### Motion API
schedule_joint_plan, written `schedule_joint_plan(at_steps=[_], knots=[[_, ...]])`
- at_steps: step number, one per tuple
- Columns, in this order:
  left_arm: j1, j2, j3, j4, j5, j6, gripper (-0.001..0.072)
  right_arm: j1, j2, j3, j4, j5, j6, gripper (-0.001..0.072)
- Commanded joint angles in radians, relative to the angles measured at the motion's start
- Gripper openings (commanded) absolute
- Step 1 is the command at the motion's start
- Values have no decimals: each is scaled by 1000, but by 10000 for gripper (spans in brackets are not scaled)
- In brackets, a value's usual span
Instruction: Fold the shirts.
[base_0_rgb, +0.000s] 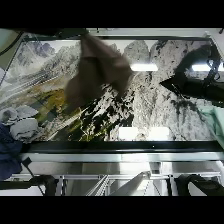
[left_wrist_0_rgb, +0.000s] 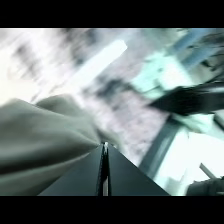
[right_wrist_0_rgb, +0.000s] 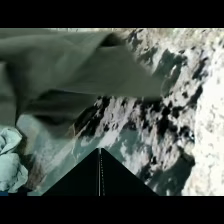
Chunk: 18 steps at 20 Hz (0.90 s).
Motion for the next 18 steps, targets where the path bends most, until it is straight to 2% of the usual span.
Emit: schedule_joint_plan(at_steps=[1,3,6,7,8,9,11,12,14,15,16,17,18], knots=[[-103,53,-123,-16,23,1,17,0,0,1,2,21,0,24],[-114,53,-230,18,100,0,17,-1,0,1,-2,50,-1,24],[-111,53,-369,146,156,-29,16,-14,0,1,-37,146,-1,24],[-111,53,-419,173,177,-30,102,-30,0,1,-37,201,-1,25],[-109,53,-464,189,183,-40,432,-47,0,1,-36,252,-1,25],[-105,53,-505,206,183,-59,720,-68,0,1,-36,305,-1,26],[-83,53,-573,224,185,-64,714,-106,0,1,-37,457,-11,26],[-68,53,-602,223,188,-74,714,-125,0,1,-38,527,-50,26],[-29,54,-663,216,211,-88,714,-141,-2,0,-80,503,-102,26],[-10,55,-700,217,216,-89,714,-148,-9,0,-132,426,-102,66],[4,56,-738,217,215,-90,714,-154,-30,1,-186,350,-92,407],[18,65,-789,218,205,-91,714,-165,-68,1,-230,285,-91,670],[30,76,-837,217,193,-91,714,-182,-117,1,-257,250,-92,666]])
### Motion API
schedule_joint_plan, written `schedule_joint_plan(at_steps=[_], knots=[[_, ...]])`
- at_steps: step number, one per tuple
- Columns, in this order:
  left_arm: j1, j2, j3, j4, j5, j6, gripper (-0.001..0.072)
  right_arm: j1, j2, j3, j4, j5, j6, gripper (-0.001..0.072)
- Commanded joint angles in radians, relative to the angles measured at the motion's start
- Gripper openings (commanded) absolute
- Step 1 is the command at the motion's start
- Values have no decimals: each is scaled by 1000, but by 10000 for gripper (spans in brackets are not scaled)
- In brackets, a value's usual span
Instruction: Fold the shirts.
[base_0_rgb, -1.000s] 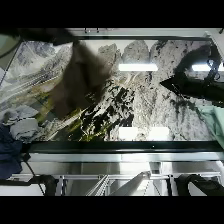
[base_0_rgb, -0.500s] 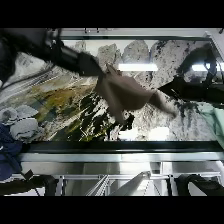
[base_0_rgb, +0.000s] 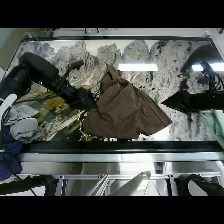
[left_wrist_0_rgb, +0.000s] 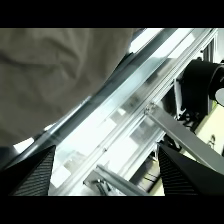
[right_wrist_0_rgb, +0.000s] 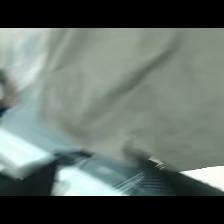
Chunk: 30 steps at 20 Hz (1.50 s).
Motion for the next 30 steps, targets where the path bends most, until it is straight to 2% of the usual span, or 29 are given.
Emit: schedule_joint_plan(at_steps=[1,5,9,15,16,19,24,26,27,28,29,30], knots=[[51,32,-173,8,-19,-11,714,-57,-139,2,-127,-117,-14,667],[103,127,-389,8,-97,-5,715,-187,-406,13,-122,-99,-45,666],[158,189,-520,7,-214,-5,715,-224,-518,13,-114,-55,-145,666],[164,117,-539,-1,-269,-5,714,-148,-568,13,-50,-45,-221,663],[152,101,-539,-2,-270,-5,714,-139,-568,14,-51,-43,-224,591],[129,98,-538,-2,-274,12,714,-157,-567,17,-51,6,-228,581],[114,104,-537,-8,-415,20,713,-118,-568,17,-25,46,-239,568],[86,104,-537,-62,-488,20,712,-63,-568,17,29,47,-264,294],[66,104,-537,-82,-525,21,712,-35,-568,18,66,53,-275,228],[47,104,-536,-77,-560,21,711,-16,-568,18,106,60,-292,105],[24,100,-534,-71,-592,20,693,-4,-568,18,159,76,-318,24],[10,87,-525,-71,-605,20,693,3,-567,18,220,101,-342,23]])
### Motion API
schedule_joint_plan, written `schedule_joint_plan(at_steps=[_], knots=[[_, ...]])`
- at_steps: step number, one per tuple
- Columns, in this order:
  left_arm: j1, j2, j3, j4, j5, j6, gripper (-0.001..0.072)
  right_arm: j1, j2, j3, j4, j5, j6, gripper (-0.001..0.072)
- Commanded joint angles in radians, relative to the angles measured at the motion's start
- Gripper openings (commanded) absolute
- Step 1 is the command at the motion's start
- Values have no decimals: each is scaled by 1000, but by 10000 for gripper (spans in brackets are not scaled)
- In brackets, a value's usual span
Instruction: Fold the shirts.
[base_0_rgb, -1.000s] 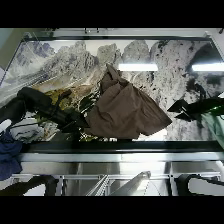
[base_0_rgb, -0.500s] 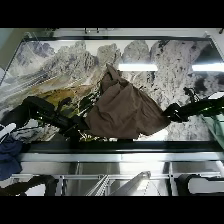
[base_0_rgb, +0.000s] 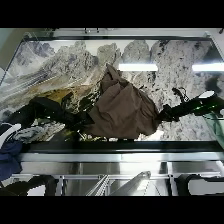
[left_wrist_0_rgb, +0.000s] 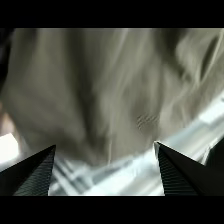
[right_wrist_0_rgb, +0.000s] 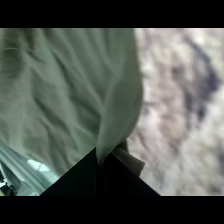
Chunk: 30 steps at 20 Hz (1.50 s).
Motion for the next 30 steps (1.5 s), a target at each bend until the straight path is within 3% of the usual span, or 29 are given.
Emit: schedule_joint_plan(at_steps=[1,4,5,6,7,11,13,15,17,18,21,23,25,27,30], knots=[[-57,-36,26,-16,-97,0,692,42,6,1,203,76,-79,23],[-106,-146,109,-17,-73,-1,692,41,47,1,319,114,-111,24],[-130,-190,152,-18,-42,-1,645,41,62,1,332,114,-111,24],[-152,-226,196,-16,-4,0,364,41,75,1,338,114,-111,24],[-175,-264,247,-15,42,14,-3,41,87,1,337,115,-111,24],[-212,-274,412,-24,154,19,8,39,162,2,402,203,-113,24],[-195,-174,511,-28,251,20,8,22,251,18,594,309,-182,24],[-164,-14,635,-58,330,54,9,-12,404,40,897,349,-284,24],[-116,179,771,-85,308,55,15,-64,594,78,1114,280,-396,24],[-87,271,843,-76,253,55,16,-97,695,102,1130,164,-410,24],[13,449,1013,-69,79,51,17,-148,935,132,1053,-266,-416,24],[72,458,1091,-68,89,51,18,-139,1020,132,976,-425,-464,24],[95,387,1145,-69,158,51,18,-106,1013,131,901,-436,-456,24],[69,276,1162,-70,205,51,19,-29,948,130,775,-436,-381,24],[5,73,1145,-67,198,101,16,145,779,104,583,-439,-338,24]])
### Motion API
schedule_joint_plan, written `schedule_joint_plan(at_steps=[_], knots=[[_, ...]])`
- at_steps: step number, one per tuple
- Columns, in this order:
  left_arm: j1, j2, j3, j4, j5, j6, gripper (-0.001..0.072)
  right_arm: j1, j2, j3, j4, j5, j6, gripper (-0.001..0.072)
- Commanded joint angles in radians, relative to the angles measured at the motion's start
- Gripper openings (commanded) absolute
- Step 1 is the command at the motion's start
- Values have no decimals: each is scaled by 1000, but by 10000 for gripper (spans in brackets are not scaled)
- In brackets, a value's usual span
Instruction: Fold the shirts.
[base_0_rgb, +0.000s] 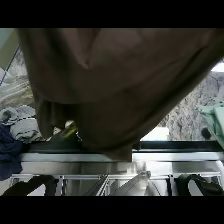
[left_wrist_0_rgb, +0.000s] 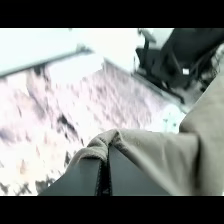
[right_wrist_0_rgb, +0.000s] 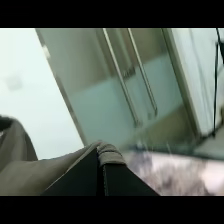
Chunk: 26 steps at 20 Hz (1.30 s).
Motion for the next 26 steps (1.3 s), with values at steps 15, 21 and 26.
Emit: schedule_joint_plan(at_steps=[15,21,26], knots=[[209,-478,-252,71,382,-79,714,-229,-598,-40,-729,111,425,594],[199,-76,-1074,75,163,-104,713,-217,-850,126,-727,187,476,574],[151,49,-1367,76,-21,-156,712,-120,-1042,335,-752,253,578,468]])
